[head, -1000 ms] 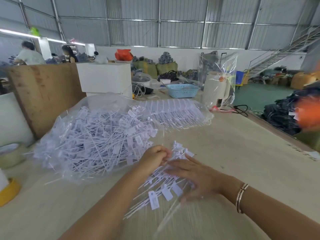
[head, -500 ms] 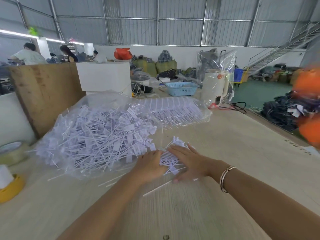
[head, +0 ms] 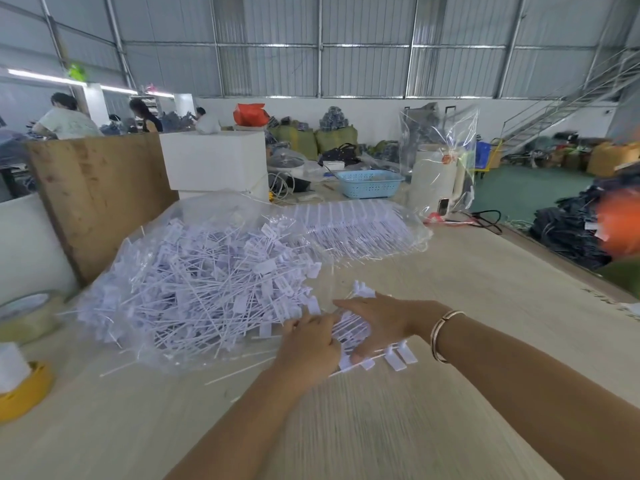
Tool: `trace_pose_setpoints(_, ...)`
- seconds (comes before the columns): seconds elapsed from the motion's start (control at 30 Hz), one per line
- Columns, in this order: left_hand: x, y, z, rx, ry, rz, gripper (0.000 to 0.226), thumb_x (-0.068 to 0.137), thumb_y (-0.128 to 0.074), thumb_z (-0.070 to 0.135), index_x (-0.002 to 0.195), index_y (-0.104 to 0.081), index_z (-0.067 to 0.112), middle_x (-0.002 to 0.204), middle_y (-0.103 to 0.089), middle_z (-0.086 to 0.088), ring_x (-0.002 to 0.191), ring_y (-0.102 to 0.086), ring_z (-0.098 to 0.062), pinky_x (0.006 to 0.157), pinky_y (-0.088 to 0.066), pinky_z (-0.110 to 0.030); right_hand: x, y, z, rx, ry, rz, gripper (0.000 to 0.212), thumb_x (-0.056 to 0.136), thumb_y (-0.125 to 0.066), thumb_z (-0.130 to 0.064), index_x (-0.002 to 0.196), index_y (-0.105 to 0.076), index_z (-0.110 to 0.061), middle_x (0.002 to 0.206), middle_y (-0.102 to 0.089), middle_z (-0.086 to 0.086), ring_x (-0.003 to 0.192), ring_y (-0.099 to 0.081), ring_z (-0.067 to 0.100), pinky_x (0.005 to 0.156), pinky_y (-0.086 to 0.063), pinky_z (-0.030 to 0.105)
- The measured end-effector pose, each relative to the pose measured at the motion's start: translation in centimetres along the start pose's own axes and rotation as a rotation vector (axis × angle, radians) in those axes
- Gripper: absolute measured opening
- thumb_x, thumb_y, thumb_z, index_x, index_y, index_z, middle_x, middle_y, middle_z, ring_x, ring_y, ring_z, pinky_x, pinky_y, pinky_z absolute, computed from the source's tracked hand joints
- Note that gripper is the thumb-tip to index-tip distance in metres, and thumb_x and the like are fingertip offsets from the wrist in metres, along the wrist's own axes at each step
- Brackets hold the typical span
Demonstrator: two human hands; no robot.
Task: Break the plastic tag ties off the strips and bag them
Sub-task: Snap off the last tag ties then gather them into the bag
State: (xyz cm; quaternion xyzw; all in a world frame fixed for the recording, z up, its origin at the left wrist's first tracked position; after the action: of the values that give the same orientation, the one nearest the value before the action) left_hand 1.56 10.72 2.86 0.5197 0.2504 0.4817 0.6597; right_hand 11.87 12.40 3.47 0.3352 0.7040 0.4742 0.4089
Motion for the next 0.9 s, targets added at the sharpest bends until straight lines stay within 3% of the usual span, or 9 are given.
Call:
trace_pose_setpoints(0.13, -0.3, 0.5, 0.6, 0.077, -0.04, 0.042, 0.047, 0.095, -0.032, 0.037, 0.139, -0.033, 0.023, 0.145, -0.039, 0.001, 0.132, -0.032, -0.016, 0.109, -0.015, -0.033, -0.2, 2.1, 4.3, 0.527, -0.121, 0.23, 0.076, 0.088, -0.039, -0.061, 0.149, -0.009, -0.028, 0.157, -0.007, -0.002, 0.143, -0.012, 0.019, 0.115, -0.01, 0.042)
trace_pose_setpoints(0.2, -0.6, -0.9, 0.2, 0.12, 0.024, -0.062, 0.074, 0.088, -0.03, 0.065, 0.147, -0.02, 0.022, 0.155, -0.022, -0.002, 0.142, -0.018, -0.019, 0.114, -0.009, -0.038, 0.2, 2.8, 7.0, 0.594, -0.248, 0.35, 0.073, 0.09, -0.031, -0.061, 0.149, -0.013, -0.022, 0.157, -0.009, 0.001, 0.143, -0.012, 0.02, 0.114, -0.01, 0.041)
trace_pose_setpoints(0.3, -0.4, -1.8, 0.1, 0.2, 0.078, -0.102, 0.108, 0.067, -0.03, 0.088, 0.149, -0.014, 0.02, 0.156, -0.017, -0.002, 0.144, -0.008, -0.022, 0.116, -0.003, -0.042, 1.6, 2.0, 8.3, 0.739, -0.319, 0.349, 0.078, 0.084, -0.031, -0.071, 0.145, -0.027, -0.022, 0.151, -0.027, 0.003, 0.136, -0.031, 0.023, 0.109, -0.022, 0.042)
trace_pose_setpoints(0.4, 0.6, -1.6, 0.5, 0.265, 0.074, -0.043, 0.115, 0.06, -0.027, 0.093, 0.146, -0.02, 0.017, 0.15, -0.027, -0.003, 0.14, -0.016, -0.024, 0.115, -0.004, -0.044, 2.3, -0.2, 6.8, 0.902, -0.27, 0.258, 0.074, 0.075, -0.035, -0.08, 0.131, -0.044, -0.033, 0.133, -0.046, -0.002, 0.119, -0.048, 0.021, 0.093, -0.037, 0.036)
trace_pose_setpoints(0.53, 1.6, -2.3, 0.6, 0.227, 0.068, -0.029, 0.117, 0.056, -0.026, 0.096, 0.143, -0.024, 0.018, 0.143, -0.037, -0.002, 0.136, -0.026, -0.024, 0.113, -0.012, -0.045, 1.8, -1.3, 4.4, 0.874, -0.134, 0.215, 0.084, 0.073, -0.026, -0.081, 0.143, -0.029, -0.034, 0.138, -0.034, -0.019, 0.125, -0.032, 0.004, 0.099, -0.026, 0.029)
trace_pose_setpoints(0.7, 1.9, -2.3, 1.7, 0.258, -0.012, -0.011, 0.113, 0.058, -0.029, 0.093, 0.142, -0.028, 0.017, 0.142, -0.039, 0.0, 0.133, -0.03, -0.022, 0.114, -0.007, -0.048, 1.5, 0.8, 7.0, 0.944, -0.212, 0.321, 0.065, 0.092, -0.024, -0.061, 0.143, -0.031, -0.022, 0.149, -0.033, -0.003, 0.136, -0.032, 0.016, 0.104, -0.024, 0.031)
trace_pose_setpoints(0.77, 2.0, -2.7, 1.7, 0.256, -0.005, -0.037, 0.116, 0.057, -0.029, 0.093, 0.143, -0.024, 0.016, 0.145, -0.035, -0.001, 0.135, -0.028, -0.024, 0.115, -0.004, -0.05, 2.2, 0.7, 6.2, 0.883, -0.207, 0.247, 0.054, 0.094, -0.026, -0.057, 0.138, -0.04, -0.027, 0.142, -0.042, -0.007, 0.127, -0.042, 0.008, 0.098, -0.028, 0.02)
trace_pose_setpoints(0.83, 2.2, -2.7, 1.4, 0.216, 0.018, -0.035, 0.115, 0.057, -0.032, 0.093, 0.143, -0.025, 0.017, 0.144, -0.036, -0.002, 0.134, -0.03, -0.024, 0.115, -0.008, -0.049, 2.8, -0.4, 4.5, 0.872, -0.157, 0.128, 0.043, 0.094, -0.03, -0.055, 0.117, -0.057, -0.033, 0.119, -0.059, -0.016, 0.1, -0.059, -0.008, 0.082, -0.04, 0.005)
trace_pose_setpoints(0.9, 2.3, -2.6, 1.6, 0.207, 0.028, -0.026, 0.115, 0.057, -0.032, 0.094, 0.143, -0.023, 0.019, 0.144, -0.037, -0.002, 0.134, -0.03, -0.024, 0.114, -0.007, -0.05, 2.7, -0.6, 3.6, 0.821, -0.126, 0.104, 0.038, 0.094, -0.032, -0.056, 0.108, -0.061, -0.037, 0.108, -0.064, -0.018, 0.092, -0.061, -0.01, 0.082, -0.044, 0.006)
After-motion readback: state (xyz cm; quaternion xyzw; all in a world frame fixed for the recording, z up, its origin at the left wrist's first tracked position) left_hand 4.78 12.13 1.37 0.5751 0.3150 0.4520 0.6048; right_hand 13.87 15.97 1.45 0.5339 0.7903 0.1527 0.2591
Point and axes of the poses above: each hand's wrist, its own x-axis towards the middle knuckle, its own y-axis out of the back of the hand, z = x × y, the point moved 9 cm from there along x, towards the middle knuckle
